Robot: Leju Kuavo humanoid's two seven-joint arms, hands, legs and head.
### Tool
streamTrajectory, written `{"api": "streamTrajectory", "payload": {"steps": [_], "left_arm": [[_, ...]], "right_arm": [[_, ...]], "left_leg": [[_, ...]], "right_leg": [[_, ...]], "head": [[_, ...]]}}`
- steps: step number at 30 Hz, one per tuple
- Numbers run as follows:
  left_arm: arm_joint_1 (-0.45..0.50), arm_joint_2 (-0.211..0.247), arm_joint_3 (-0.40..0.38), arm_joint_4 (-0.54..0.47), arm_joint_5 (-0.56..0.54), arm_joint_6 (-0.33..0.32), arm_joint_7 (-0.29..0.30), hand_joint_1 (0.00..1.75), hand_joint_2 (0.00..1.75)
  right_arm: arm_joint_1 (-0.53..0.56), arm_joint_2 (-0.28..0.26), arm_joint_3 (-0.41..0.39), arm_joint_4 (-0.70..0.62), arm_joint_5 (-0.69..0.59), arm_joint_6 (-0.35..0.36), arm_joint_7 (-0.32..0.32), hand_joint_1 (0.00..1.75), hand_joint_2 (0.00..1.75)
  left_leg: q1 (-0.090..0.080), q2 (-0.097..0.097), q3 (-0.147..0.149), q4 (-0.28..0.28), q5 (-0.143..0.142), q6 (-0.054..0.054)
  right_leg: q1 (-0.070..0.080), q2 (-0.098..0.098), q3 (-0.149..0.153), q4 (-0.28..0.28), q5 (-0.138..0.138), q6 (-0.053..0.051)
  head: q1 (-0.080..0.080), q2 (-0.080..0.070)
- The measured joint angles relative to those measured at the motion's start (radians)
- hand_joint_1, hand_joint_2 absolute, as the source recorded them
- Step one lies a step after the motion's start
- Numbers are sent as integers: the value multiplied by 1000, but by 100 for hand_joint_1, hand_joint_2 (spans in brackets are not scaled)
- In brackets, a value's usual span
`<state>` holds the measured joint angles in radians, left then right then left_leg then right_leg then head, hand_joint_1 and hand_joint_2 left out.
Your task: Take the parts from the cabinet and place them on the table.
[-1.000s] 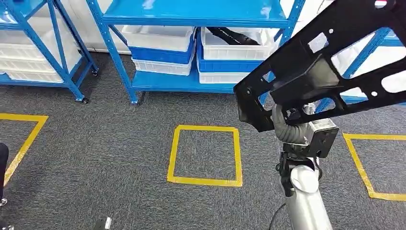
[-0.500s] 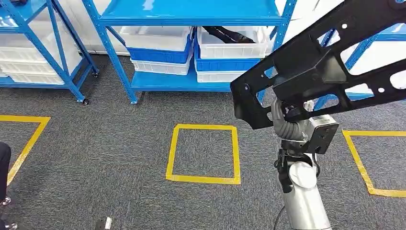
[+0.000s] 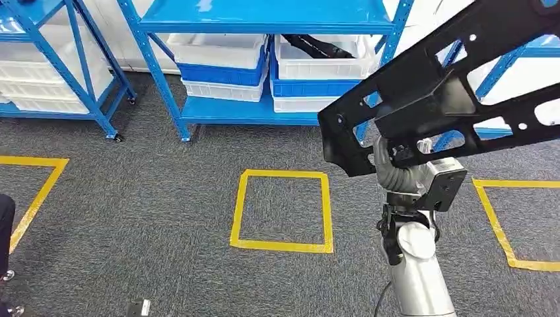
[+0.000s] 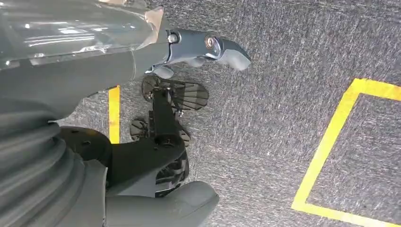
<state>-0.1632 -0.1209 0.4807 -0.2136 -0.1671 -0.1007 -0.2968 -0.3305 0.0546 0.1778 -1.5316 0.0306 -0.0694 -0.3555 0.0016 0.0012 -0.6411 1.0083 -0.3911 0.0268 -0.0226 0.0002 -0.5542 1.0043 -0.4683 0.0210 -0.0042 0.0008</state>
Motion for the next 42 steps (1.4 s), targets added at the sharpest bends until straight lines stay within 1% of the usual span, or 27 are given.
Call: {"api": "streamTrajectory", "payload": {"steps": [3,4,5,7,9,11,13,14,15,17,19,21,22,24,25,26,28,29,30,33,34,36,37,38,40,41,42], "left_arm": [[0,0,0,0,0,-2,-1,0,175],[1,-2,0,0,0,-3,-1,0,175],[0,-6,0,0,0,-3,-1,0,175],[0,-5,1,0,0,-4,-1,0,175],[0,-6,2,0,0,-5,-1,0,175],[1,-9,2,0,2,-6,0,0,175],[1,-12,2,0,2,-6,-1,0,175],[0,-11,2,0,2,-6,-1,0,175],[1,-9,3,0,2,-6,-2,0,175],[1,-8,3,-1,2,-6,-2,0,175],[1,-10,3,0,2,-6,-2,0,175],[2,-9,3,0,1,-6,-2,0,175],[3,-9,3,0,1,-6,-2,0,175],[4,-7,3,0,0,-5,0,0,175],[5,-7,3,0,0,-5,0,0,175],[5,-7,3,0,0,-5,0,0,175],[4,-7,3,0,0,-5,0,0,175],[3,-5,3,-1,0,-5,-1,0,175],[3,-3,3,-1,-1,-5,0,0,175],[-1,-3,3,-1,-1,-5,-1,0,175],[-1,-6,3,-1,-1,-5,-1,0,175],[-2,-8,3,-1,-1,-6,-1,0,175],[-1,-7,3,-1,-1,-6,0,0,175],[0,-7,3,-1,-2,-6,0,0,175],[3,-7,3,-1,-2,-6,0,0,175],[4,-7,3,-1,-2,-6,0,0,175],[4,-7,3,-1,-2,-6,0,0,175]], "right_arm": [[0,0,0,0,-20,5,-2,175,175],[-1,0,-1,0,-24,5,-2,175,175],[-1,-2,-4,0,-28,5,-2,175,175],[1,-3,-5,0,-29,5,-3,175,175],[13,-7,-8,0,-31,4,-3,175,175],[19,-9,-10,0,-31,4,-3,175,175],[17,-9,-11,-1,-31,4,-3,175,175],[16,-9,-13,-3,-31,4,-3,175,175],[17,-5,-13,-5,-30,4,-4,175,175],[17,-5,-15,-8,-31,4,-4,175,175],[19,-6,-18,-8,-31,4,-4,175,175],[18,-4,-19,-11,-31,4,-4,175,175],[19,-3,-19,-11,-32,4,-4,175,175],[27,-2,-22,-11,-34,4,-4,175,175],[30,-2,-24,-11,-37,4,-4,175,175],[32,-2,-26,-11,-38,4,-4,175,175],[32,-2,-26,-13,-38,4,-4,175,175],[32,-1,-26,-16,-38,4,-4,175,175],[30,-1,-28,-18,-38,4,-4,175,175],[33,0,-29,-20,-38,4,-4,175,175],[33,-1,-31,-24,-38,3,-4,175,175],[30,-3,-34,-27,-40,3,-4,175,175],[30,-3,-34,-28,-40,3,-4,175,175],[31,-3,-34,-28,-40,3,-4,175,175],[38,-4,-35,-27,-45,3,-4,175,175],[43,-5,-37,-27,-47,3,-4,175,175],[48,-7,-42,-27,-48,3,-4,175,175]], "left_leg": [[-2,1,3,-8,3,9],[13,12,13,-33,16,18],[9,16,17,-42,20,19],[10,27,14,-42,24,24],[10,38,10,-41,25,22],[13,52,6,-40,28,16],[22,69,-1,-26,28,3],[16,75,-4,-14,25,-8],[16,85,-4,-6,16,-20],[18,100,4,-12,15,-29],[28,110,6,-11,19,-42],[33,32,-25,70,-67,-49],[31,11,-56,155,-120,-49],[30,-1,-111,308,-185,-46],[30,-1,-109,319,-183,-42],[30,-2,-85,282,-162,-36],[27,-22,14,118,-96,-19],[26,-72,66,37,-77,-6],[20,-91,82,9,-83,-3],[9,-55,78,8,-73,2],[11,-40,82,-6,-62,8],[14,-15,79,-21,-48,18],[14,-1,78,-21,-46,22],[13,3,77,-21,-46,22],[11,32,68,-21,-43,22],[11,45,63,-21,-41,21],[11,60,59,-20,-39,19]], "right_leg": [[0,2,0,-11,6,11],[7,1,-7,-3,2,13],[5,1,-21,25,-19,10],[2,1,-87,167,-91,0],[-1,0,-142,293,-132,7],[-11,-1,-109,240,-102,29],[-20,-31,-9,57,-41,55],[-20,-79,22,-1,-35,54],[-10,-71,10,1,-26,40],[-5,-47,6,9,-23,16],[-12,-23,4,7,-10,-4],[-14,-6,2,7,2,-20],[-11,4,-2,7,7,-27],[-3,27,-10,8,13,-31],[-1,40,-13,8,16,-29],[1,53,-15,8,19,-29],[2,80,-19,8,24,-21],[-5,91,-19,8,27,-18],[8,98,-23,10,28,-13],[-3,126,-34,1,42,8],[7,135,-52,-3,47,17],[9,50,-77,63,7,5],[6,33,-101,112,-21,1],[6,28,-113,139,-34,0],[4,16,-176,280,-92,3],[2,13,-183,305,-96,11],[0,9,-160,277,-84,20]], "head": [[-2,0],[0,0],[0,0],[5,0],[5,0],[5,0],[5,0],[8,0],[7,0],[3,0],[1,0],[1,0],[-4,0],[-3,0],[-4,0],[-4,0],[-5,0],[-4,0],[-2,0],[-4,0],[-4,0],[2,0],[6,0],[7,0],[7,0],[8,0],[8,0]]}}
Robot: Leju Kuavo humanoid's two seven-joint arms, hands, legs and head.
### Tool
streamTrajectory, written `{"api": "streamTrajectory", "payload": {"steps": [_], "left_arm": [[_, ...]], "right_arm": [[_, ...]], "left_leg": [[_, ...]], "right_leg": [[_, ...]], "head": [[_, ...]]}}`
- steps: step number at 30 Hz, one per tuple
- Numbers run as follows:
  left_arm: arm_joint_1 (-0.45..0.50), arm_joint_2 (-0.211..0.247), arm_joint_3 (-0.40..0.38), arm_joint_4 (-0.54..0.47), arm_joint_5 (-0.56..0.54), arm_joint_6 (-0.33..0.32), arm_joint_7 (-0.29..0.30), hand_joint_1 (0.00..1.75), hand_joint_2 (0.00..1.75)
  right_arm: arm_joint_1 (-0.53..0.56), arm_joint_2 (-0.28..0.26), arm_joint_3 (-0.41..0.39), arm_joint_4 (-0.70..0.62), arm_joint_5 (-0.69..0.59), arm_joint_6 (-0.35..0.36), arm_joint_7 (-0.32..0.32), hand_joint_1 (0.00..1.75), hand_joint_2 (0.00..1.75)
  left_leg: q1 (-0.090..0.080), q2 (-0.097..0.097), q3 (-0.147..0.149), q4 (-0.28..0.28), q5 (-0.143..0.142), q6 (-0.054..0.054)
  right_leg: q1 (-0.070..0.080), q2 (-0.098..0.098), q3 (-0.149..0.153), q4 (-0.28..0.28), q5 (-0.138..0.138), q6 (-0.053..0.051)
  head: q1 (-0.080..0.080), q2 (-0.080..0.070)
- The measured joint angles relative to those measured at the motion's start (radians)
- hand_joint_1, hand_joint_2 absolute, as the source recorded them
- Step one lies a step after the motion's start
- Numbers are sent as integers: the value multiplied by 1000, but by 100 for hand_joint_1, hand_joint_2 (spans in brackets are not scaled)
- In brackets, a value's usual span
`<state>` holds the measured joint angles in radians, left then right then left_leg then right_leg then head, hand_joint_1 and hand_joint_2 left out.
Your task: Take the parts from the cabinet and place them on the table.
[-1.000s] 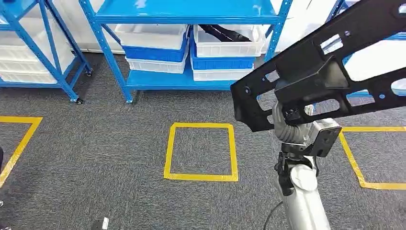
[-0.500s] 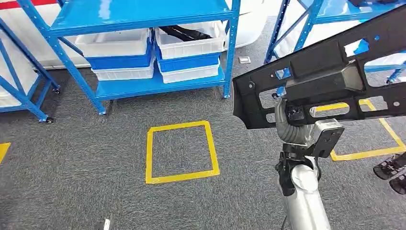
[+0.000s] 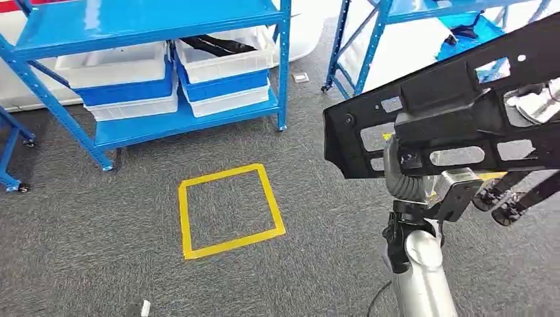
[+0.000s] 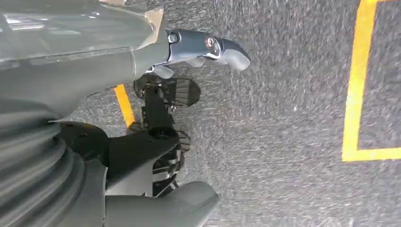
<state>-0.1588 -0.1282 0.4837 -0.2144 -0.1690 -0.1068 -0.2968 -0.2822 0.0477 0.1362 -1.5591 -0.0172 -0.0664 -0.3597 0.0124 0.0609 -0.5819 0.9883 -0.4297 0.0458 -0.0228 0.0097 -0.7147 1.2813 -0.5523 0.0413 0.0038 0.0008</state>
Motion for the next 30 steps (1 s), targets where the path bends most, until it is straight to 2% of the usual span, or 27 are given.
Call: {"api": "streamTrajectory", "payload": {"steps": [2,3,4,5,6,8,9,10,11,12,13,14,15,16,17,18,19,20,22,24,25,26,27,28,29,30], "left_arm": [[0,-1,0,0,0,0,0,0,175],[0,-2,0,0,-1,0,0,0,175],[0,-2,0,0,-1,0,0,0,175],[-2,1,0,-1,-1,-1,0,0,175],[-2,0,0,-1,-1,-3,0,0,175],[-3,-2,0,-1,-2,-4,0,0,175],[-4,-3,0,-1,-2,-7,0,0,175],[-6,-2,0,-1,-2,-11,-1,0,175],[-5,0,0,-1,-2,-15,-2,0,175],[-3,-1,0,-1,0,-20,-2,0,175],[0,-1,0,0,0,-23,-2,0,175],[2,-1,0,0,-3,-28,-2,0,175],[3,-1,0,0,-12,-28,-2,0,175],[4,-2,0,0,-21,-28,-2,0,175],[3,-2,-2,0,-27,-28,-2,0,175],[2,-2,-3,0,-29,-28,-2,0,175],[2,-2,-3,0,-29,-30,-2,0,175],[2,-2,-3,0,-29,-30,-2,0,175],[2,-2,-3,0,-29,-30,-2,0,175],[2,-2,-3,0,-30,-30,-2,0,175],[2,-5,-3,0,-31,-33,-2,0,175],[-1,-11,-4,-1,-31,-37,-2,0,175],[0,-10,-3,-1,-31,-36,-2,0,175],[2,-11,-4,0,-37,-33,-1,0,175],[3,-12,-4,0,-42,-28,0,0,175],[4,-13,-4,0,-45,-28,0,0,175]], "right_arm": [[1,-1,-3,0,-1,0,0,175,175],[1,-2,-5,0,-1,0,0,175,175],[1,-2,-7,-3,-2,0,-1,175,175],[3,-2,-7,-5,-2,0,-1,175,175],[5,-1,-7,-11,-3,0,-2,175,175],[6,-5,-11,-12,-3,0,-2,175,175],[9,-6,-14,-15,-3,0,-2,175,175],[12,-6,-15,-18,-3,0,-2,175,175],[11,-8,-17,-21,-2,-2,-2,175,175],[12,-7,-17,-21,-1,-3,-2,175,175],[14,-6,-17,-21,0,-4,-2,175,175],[16,-6,-17,-21,1,-7,-2,175,175],[19,-7,-17,-21,10,-13,0,175,175],[22,-8,-18,-21,23,-20,3,175,175],[24,-9,-18,-21,38,-24,5,175,175],[24,-10,-18,-21,70,-38,10,175,175],[24,-10,-18,-26,98,-50,15,175,175],[25,-11,-19,-27,113,-56,18,175,175],[25,-11,-19,-27,113,-56,18,175,175],[25,-11,-19,-28,119,-58,19,175,175],[35,-18,-31,-46,168,-75,28,175,175],[41,-28,-39,-57,193,-87,33,175,175],[39,-28,-40,-60,222,-98,39,175,175],[41,-31,-43,-63,259,-111,47,175,175],[45,-34,-48,-64,305,-125,56,175,175],[47,-41,-58,-63,355,-139,69,175,175]], "left_leg": [[0,13,-2,1,2,-3],[0,25,-3,2,2,-4],[0,38,-3,7,2,-8],[-10,47,-5,11,-1,-16],[-10,57,-5,15,-4,-23],[-7,75,-1,12,0,-31],[-5,88,-1,13,-1,-38],[3,62,-7,22,-11,-47],[6,2,-20,61,-50,-52],[6,-32,-45,127,-95,-53],[7,-49,-80,212,-138,-55],[7,-56,-110,283,-166,-56],[7,-58,-130,326,-174,-56],[7,-59,-124,316,-157,-54],[7,-61,-98,267,-122,-51],[8,-72,-50,171,-70,-45],[9,-105,-9,88,-34,-39],[11,-127,4,61,-25,-37],[11,-127,4,61,-25,-37],[11,-141,8,49,-25,-35],[-1,-131,17,24,-35,-27],[5,-94,25,-2,-18,-5],[4,-78,23,-2,-17,0],[1,-63,22,-2,-17,1],[-2,-48,20,-2,-18,1],[-3,-35,18,-1,-18,2]], "right_leg": [[-2,-7,47,-73,26,11],[-6,-23,101,-161,53,20],[-7,-69,165,-262,74,25],[2,-92,164,-275,69,12],[5,-77,165,-280,78,2],[8,-54,151,-276,82,-10],[3,-39,153,-280,88,-19],[-12,-30,159,-281,93,-26],[-11,-19,154,-280,99,-35],[-9,-11,151,-280,103,-41],[-8,0,148,-280,104,-42],[-6,14,145,-279,106,-45],[-4,28,143,-279,106,-44],[-4,41,143,-278,108,-43],[-4,55,143,-277,108,-42],[-4,72,144,-277,109,-39],[-6,84,144,-276,110,-37],[-7,87,143,-276,111,-37],[-7,87,143,-276,111,-37],[-7,89,143,-276,111,-36],[-8,136,119,-284,127,-4],[-1,58,93,-252,110,0],[2,24,59,-190,76,-6],[2,11,22,-113,43,-10],[3,7,-14,-36,14,-10],[2,6,-39,20,0,-6]], "head": [[2,0],[1,0],[2,0],[0,0],[0,0],[0,0],[0,0],[-1,0],[-1,0],[-4,0],[-5,0],[-5,0],[-5,0],[-5,0],[-5,0],[-5,0],[-6,0],[-5,0],[-5,0],[-5,0],[-5,0],[-2,0],[5,0],[6,0],[5,0],[6,0]]}}
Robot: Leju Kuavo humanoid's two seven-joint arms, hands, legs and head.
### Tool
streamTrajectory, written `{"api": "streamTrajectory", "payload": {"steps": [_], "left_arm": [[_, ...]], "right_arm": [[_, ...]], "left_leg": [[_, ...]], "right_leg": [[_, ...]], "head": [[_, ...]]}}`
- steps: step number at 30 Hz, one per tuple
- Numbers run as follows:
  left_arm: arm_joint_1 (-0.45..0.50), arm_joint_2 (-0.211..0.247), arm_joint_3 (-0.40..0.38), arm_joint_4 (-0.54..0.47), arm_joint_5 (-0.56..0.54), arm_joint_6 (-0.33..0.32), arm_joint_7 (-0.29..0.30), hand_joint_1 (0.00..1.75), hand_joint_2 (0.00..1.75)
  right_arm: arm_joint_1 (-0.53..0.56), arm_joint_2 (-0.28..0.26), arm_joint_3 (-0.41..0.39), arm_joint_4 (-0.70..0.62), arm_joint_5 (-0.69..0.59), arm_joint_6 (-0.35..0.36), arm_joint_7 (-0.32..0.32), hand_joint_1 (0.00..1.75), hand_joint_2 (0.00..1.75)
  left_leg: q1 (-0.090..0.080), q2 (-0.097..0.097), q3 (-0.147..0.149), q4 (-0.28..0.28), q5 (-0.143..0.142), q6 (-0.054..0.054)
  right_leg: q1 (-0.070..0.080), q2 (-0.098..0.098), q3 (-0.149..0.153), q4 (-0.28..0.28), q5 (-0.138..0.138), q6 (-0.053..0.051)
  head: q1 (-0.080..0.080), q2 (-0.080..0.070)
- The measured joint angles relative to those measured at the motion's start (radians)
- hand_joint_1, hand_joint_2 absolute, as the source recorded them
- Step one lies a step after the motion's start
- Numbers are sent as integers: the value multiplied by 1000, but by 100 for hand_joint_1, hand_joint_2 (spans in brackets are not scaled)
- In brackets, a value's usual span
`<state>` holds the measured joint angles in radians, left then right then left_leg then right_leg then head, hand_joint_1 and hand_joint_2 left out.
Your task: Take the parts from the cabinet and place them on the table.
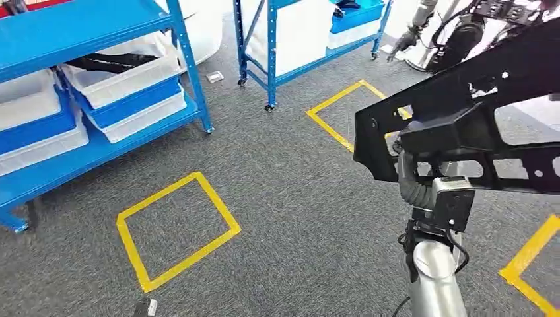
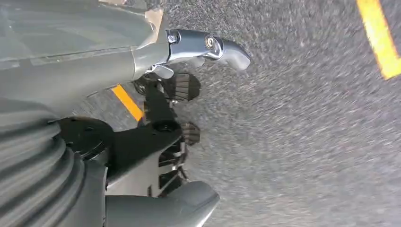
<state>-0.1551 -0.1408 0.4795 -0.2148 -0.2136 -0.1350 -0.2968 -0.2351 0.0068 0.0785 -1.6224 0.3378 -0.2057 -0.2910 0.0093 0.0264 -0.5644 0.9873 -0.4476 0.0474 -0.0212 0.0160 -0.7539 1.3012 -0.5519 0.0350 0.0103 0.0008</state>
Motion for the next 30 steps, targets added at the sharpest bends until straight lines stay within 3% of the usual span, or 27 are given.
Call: {"api": "streamTrajectory", "payload": {"steps": [1,3,4,5,6,7,9,10,11,12,14,15,16,17,19,20,21,23,25,26,27,28,30], "left_arm": [[0,-1,0,0,-2,0,0,0,175],[0,-2,0,0,0,-5,0,0,175],[0,-3,0,0,5,-13,-1,0,175],[0,-2,0,0,7,-18,-3,0,175],[0,-2,0,0,8,-21,-4,0,175],[1,-2,1,0,10,-23,-5,0,175],[2,-2,2,0,17,-26,-8,0,175],[2,-1,2,0,17,-29,-9,0,175],[2,1,2,0,17,-32,-11,0,175],[3,2,3,0,17,-32,-13,0,175],[13,1,3,0,10,-30,-13,0,175],[18,2,3,1,4,-27,-13,0,175],[20,2,2,1,1,-22,-12,0,175],[20,2,2,1,-5,-19,-10,0,175],[19,5,0,1,-11,-17,-7,0,175],[19,7,0,1,-16,-15,-4,0,175],[19,8,0,1,-18,-12,1,0,175],[19,9,-1,1,-23,-5,5,0,175],[17,8,-2,1,-25,0,6,0,175],[14,7,-2,1,-26,0,7,0,175],[14,9,-2,1,-26,0,7,0,175],[14,10,-2,1,-26,0,8,0,175],[17,10,-2,1,-26,2,11,0,175]], "right_arm": [[1,-9,-9,3,35,-8,13,175,175],[-2,-30,-26,6,98,-34,27,175,175],[-10,-40,-32,11,138,-53,32,175,175],[-24,-56,-41,20,173,-71,35,175,175],[-39,-71,-50,29,187,-79,39,175,175],[-47,-81,-59,34,196,-87,43,175,175],[-58,-109,-76,50,232,-112,51,175,175],[-64,-121,-83,56,253,-123,57,175,175],[-73,-138,-92,61,274,-137,63,175,175],[-87,-155,-101,68,289,-146,69,175,175],[-108,-176,-109,76,310,-152,77,175,175],[-110,-183,-110,78,315,-153,80,175,175],[-111,-192,-114,82,320,-154,84,175,175],[-111,-200,-118,85,326,-154,86,175,175],[-119,-221,-127,92,341,-154,96,175,175],[-128,-233,-130,92,350,-155,99,175,175],[-138,-242,-132,93,357,-160,100,175,175],[-152,-258,-133,94,377,-174,103,175,175],[-151,-274,-138,94,389,-183,103,175,175],[-149,-281,-141,95,393,-184,103,175,175],[-153,-288,-143,96,394,-186,103,175,175],[-156,-290,-144,98,394,-187,103,175,175],[-155,-291,-144,100,391,-195,103,175,175]], "left_leg": [[-1,13,0,0,0,0],[-1,41,1,0,-1,-1],[-1,52,2,1,-2,-3],[-7,62,3,4,-4,-7],[-15,71,1,8,-8,-13],[-17,79,3,7,-8,-16],[-17,99,5,8,-9,-20],[-13,95,3,12,-14,-28],[-6,34,-5,33,-37,-38],[-2,-2,-27,85,-74,-41],[-1,-25,-99,245,-153,-45],[1,-26,-130,308,-172,-47],[2,-26,-143,332,-167,-47],[2,-27,-134,308,-142,-46],[7,-38,-64,164,-55,-43],[12,-75,-23,80,-16,-41],[16,-115,-2,40,-26,-41],[10,-93,-7,38,-28,-38],[3,-70,-4,29,-19,-21],[8,-52,-1,17,-9,-8],[7,-45,0,12,-6,-1],[5,-32,-2,12,-4,3],[0,-4,-5,12,-4,3]], "right_leg": [[-1,-2,0,7,5,6],[-1,-15,76,-118,57,22],[-1,-44,136,-222,88,28],[-1,-105,177,-302,99,24],[13,-108,185,-307,102,13],[11,-87,177,-307,106,3],[11,-65,171,-305,110,-5],[-6,-54,174,-307,115,-12],[-9,-43,172,-308,117,-16],[-10,-35,171,-308,121,-24],[-9,-10,167,-308,122,-27],[-7,3,166,-307,124,-30],[-7,18,166,-307,125,-30],[-8,30,166,-306,125,-30],[-11,56,166,-302,125,-29],[-11,69,165,-298,126,-27],[-1,81,156,-292,126,-21],[-5,102,143,-296,135,-5],[-4,127,136,-305,143,15],[-11,95,127,-287,135,14],[1,43,104,-252,112,9],[1,13,69,-179,75,5],[2,1,-6,-12,16,4]], "head": [[-2,0],[1,0],[0,0],[1,0],[0,0],[-3,0],[-2,0],[-2,0],[-3,0],[-3,0],[-3,0],[-4,0],[-2,0],[-4,0],[-3,0],[-3,0],[-3,0],[-1,0],[0,0],[-2,0],[4,0],[10,0],[11,0]]}}
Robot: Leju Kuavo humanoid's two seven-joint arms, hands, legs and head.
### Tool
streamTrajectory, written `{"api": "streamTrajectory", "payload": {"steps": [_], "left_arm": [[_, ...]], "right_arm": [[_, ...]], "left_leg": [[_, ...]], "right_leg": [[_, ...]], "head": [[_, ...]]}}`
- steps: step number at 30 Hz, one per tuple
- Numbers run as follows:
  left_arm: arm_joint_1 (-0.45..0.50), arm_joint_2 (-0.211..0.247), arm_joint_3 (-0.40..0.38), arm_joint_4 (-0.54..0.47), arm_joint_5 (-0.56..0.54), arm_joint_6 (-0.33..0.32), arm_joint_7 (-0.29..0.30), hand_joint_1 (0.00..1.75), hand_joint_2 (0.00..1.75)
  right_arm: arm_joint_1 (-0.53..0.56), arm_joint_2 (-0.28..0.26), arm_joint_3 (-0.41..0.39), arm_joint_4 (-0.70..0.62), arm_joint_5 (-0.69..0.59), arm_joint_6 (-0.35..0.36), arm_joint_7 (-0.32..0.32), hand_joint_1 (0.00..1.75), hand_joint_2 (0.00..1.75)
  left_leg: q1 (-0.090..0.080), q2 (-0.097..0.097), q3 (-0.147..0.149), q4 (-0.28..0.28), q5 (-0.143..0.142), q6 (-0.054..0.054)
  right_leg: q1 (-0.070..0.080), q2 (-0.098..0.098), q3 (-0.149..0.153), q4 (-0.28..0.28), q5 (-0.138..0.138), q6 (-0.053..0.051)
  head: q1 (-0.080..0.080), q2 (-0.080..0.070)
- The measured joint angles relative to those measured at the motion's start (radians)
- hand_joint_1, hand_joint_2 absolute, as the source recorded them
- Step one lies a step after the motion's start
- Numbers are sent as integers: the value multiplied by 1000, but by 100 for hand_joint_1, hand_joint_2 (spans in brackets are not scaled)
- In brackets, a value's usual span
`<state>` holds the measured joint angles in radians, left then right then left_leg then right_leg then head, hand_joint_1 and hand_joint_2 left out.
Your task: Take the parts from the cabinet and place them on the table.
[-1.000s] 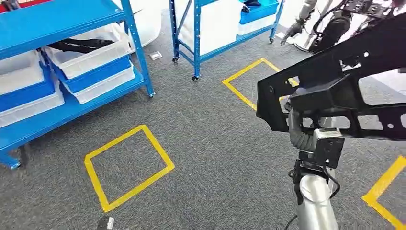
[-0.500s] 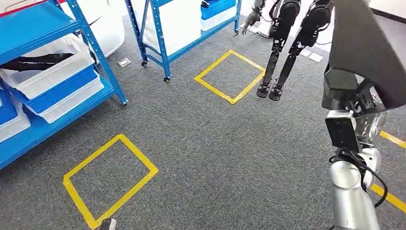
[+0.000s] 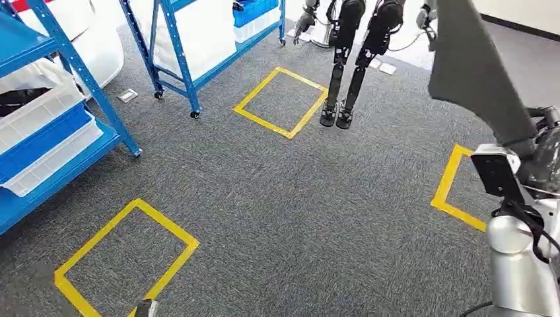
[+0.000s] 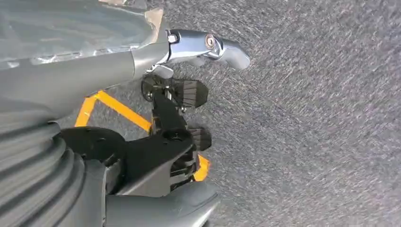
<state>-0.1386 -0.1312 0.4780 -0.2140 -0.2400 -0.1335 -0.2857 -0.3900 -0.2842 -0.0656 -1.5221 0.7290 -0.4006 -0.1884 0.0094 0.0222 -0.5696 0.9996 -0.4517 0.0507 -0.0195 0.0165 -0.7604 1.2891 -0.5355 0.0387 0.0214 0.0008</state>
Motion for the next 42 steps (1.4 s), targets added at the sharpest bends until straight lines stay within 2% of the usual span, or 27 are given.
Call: {"api": "streamTrajectory", "payload": {"steps": [2,4,5,6,7,10,11,12,13,15,16,17,19,20,21,24,26,28,30,32,34,35,36,37,40,41,42], "left_arm": [[1,0,0,0,0,3,0,0,175],[1,0,0,0,0,7,-4,0,175],[0,0,0,0,0,8,-8,0,175],[0,3,0,0,0,9,-11,0,175],[0,2,0,0,0,9,-12,0,175],[0,5,0,0,0,10,-14,0,175],[-2,7,0,0,-1,10,-15,0,175],[-1,8,0,0,-3,10,-16,0,175],[0,7,0,0,-6,11,-16,0,175],[1,7,-1,0,-11,16,-16,0,175],[1,7,-2,0,-11,17,-15,0,175],[1,7,-3,0,-11,18,-14,0,175],[1,8,-3,0,-10,17,-12,0,175],[1,10,-3,0,-8,14,-12,0,175],[1,11,-3,0,-8,9,-12,0,175],[1,12,-3,0,-8,2,-12,0,175],[-3,9,-3,0,-8,-5,-12,0,175],[-3,12,-3,0,-6,-11,-12,0,175],[-2,13,-3,0,-6,-13,-11,0,175],[-2,14,-3,0,-6,-16,-10,0,175],[-2,14,-3,0,-6,-18,-9,0,175],[-3,14,-3,0,-6,-18,-9,0,175],[-3,15,-3,0,-6,-18,-8,0,175],[-3,16,-3,0,-6,-18,-8,0,175],[-3,18,-3,0,-6,-16,-3,0,175],[-3,18,-3,0,-6,-14,-2,0,175],[-4,20,-3,0,-6,-12,-2,0,175]], "right_arm": [[4,0,-1,6,-2,-7,-3,175,175],[1,0,-1,12,-1,-16,-10,175,175],[-2,0,-1,15,-1,-24,-11,175,175],[-7,0,-1,18,0,-28,-11,175,175],[-11,1,1,21,0,-30,-13,175,175],[-12,1,2,35,4,-41,-18,175,175],[-13,2,3,37,10,-48,-20,175,175],[-18,2,3,40,22,-58,-22,175,175],[-22,7,7,43,32,-68,-21,175,175],[-21,15,14,49,47,-83,-20,175,175],[-19,17,14,51,53,-85,-19,175,175],[-18,18,14,54,58,-87,-18,175,175],[-15,18,15,56,71,-96,-13,175,175],[-15,18,15,56,74,-100,-11,175,175],[-15,18,15,56,77,-105,-9,175,175],[-11,18,14,56,90,-120,-5,175,175],[0,10,13,55,98,-126,-4,175,175],[5,4,12,55,103,-130,-4,175,175],[14,4,12,55,104,-133,-3,175,175],[29,3,10,55,107,-137,0,175,175],[37,3,6,54,110,-138,0,175,175],[37,2,5,53,112,-138,0,175,175],[37,2,5,48,113,-141,0,175,175],[34,2,5,46,114,-146,0,175,175],[50,2,1,42,115,-150,0,175,175],[54,2,-3,41,116,-150,0,175,175],[59,2,-5,37,116,-152,0,175,175]], "left_leg": [[-1,26,-1,0,0,0],[0,50,0,1,-1,-2],[-1,62,2,2,-4,-6],[-12,70,3,4,-7,-11],[-16,81,3,5,-11,-19],[-17,118,9,6,-17,-27],[-7,89,4,16,-28,-40],[-5,30,-7,51,-58,-44],[-5,0,-34,116,-98,-45],[-5,-22,-112,281,-174,-46],[-5,-24,-138,330,-182,-46],[-5,-25,-138,325,-166,-44],[0,-33,-78,199,-83,-42],[4,-51,-35,111,-40,-40],[11,-107,-4,41,-26,-38],[0,-87,0,28,-29,-33],[2,-58,3,13,-14,-12],[0,-36,4,8,-9,0],[-2,-8,2,8,-10,0],[-3,15,0,9,-10,0],[-3,41,0,9,-11,-2],[-3,53,2,9,-13,-5],[-9,63,5,10,-16,-10],[-17,74,5,13,-22,-18],[-19,109,13,9,-27,-26],[-16,114,13,11,-32,-33],[-8,57,7,28,-47,-43]], "right_leg": [[-3,-6,-4,20,3,12],[-6,-26,83,-130,57,28],[-8,-74,143,-235,86,33],[-2,-132,169,-290,87,25],[11,-114,173,-289,97,14],[5,-73,162,-286,101,0],[-15,-61,164,-288,107,-9],[-13,-47,162,-288,109,-19],[-11,-39,162,-288,110,-26],[-7,-11,158,-288,111,-30],[-6,3,157,-288,113,-32],[-6,17,157,-287,114,-32],[-8,45,157,-284,114,-31],[-9,59,158,-281,115,-31],[-8,70,154,-279,115,-28],[-1,103,136,-282,126,-5],[1,115,127,-283,131,9],[0,22,87,-203,85,1],[-3,0,10,-39,19,-1],[-3,-3,-18,31,5,10],[-5,-13,43,-73,47,26],[-6,-39,100,-175,78,33],[-4,-101,150,-258,96,32],[13,-120,162,-279,95,23],[13,-71,153,-280,101,4],[3,-58,156,-283,105,-6],[-5,-46,156,-284,108,-12]], "head": [[1,0],[1,0],[1,0],[5,0],[1,0],[-5,0],[-5,0],[-6,0],[-7,0],[-8,0],[-9,0],[-8,0],[-8,0],[-10,0],[-9,0],[-9,0],[-9,0],[0,0],[0,0],[0,0],[1,0],[0,0],[2,0],[5,0],[-2,0],[-2,0],[-3,0]]}}
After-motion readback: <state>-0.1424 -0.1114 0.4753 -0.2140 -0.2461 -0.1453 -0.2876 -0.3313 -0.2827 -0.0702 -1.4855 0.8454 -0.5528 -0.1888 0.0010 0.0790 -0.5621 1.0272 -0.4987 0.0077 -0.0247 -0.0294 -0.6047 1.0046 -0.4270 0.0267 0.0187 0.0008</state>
